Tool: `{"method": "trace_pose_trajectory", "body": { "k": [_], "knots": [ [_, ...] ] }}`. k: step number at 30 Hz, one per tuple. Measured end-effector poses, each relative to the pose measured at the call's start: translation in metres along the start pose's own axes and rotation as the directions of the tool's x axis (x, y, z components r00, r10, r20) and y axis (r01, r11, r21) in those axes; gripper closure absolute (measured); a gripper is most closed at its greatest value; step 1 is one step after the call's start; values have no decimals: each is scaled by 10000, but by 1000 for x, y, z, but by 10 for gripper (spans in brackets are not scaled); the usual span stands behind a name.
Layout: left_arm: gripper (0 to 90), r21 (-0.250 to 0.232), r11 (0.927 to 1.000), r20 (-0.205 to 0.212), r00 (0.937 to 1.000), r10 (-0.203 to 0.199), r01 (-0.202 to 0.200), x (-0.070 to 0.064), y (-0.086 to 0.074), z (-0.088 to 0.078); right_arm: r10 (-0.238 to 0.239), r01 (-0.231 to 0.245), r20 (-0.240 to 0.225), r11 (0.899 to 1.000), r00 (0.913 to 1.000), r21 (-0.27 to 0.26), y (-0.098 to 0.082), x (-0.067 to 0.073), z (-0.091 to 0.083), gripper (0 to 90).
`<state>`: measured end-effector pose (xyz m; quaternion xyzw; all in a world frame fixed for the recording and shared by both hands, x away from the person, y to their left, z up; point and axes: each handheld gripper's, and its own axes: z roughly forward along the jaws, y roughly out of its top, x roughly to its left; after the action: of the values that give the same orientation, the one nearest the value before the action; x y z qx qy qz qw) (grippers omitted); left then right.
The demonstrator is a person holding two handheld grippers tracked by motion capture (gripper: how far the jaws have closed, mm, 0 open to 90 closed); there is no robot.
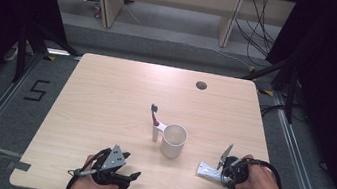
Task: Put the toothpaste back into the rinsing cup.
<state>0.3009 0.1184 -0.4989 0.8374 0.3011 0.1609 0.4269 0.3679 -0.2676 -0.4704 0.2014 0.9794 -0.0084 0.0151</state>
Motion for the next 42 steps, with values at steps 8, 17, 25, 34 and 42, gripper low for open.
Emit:
{"method": "trace_pose_trajectory", "body": {
  "k": [8, 17, 25, 34, 42],
  "knots": [
    [275, 5, 10000, 95, 9999, 38, -38, -1, 0, 1, -177, 180, -93, 9993, 9998, 330, 5, 0, 2, 755],
    [279, 10, 10000, 176, 9998, 14, -15, -1, 0, 1, -176, 178, -50, 9992, 9998, 357, 5, -1, 2, 761],
    [282, -47, 9999, 170, 9998, -121, 122, -1, 0, 2, -141, 141, -60, 9999, 9999, -50, 0, -2, 1, 767],
    [283, -28, 9999, 137, 9998, -138, 138, -1, 0, 1, -96, 105, 140, 9981, 9999, -609, -7, -5, -4, 771],
    [283, -1, 10000, 99, 9999, -90, 90, 0, 1, 1, 607, -549, 208, 9758, 9979, -2118, -16, -11, -21, 772]
  ]
}}
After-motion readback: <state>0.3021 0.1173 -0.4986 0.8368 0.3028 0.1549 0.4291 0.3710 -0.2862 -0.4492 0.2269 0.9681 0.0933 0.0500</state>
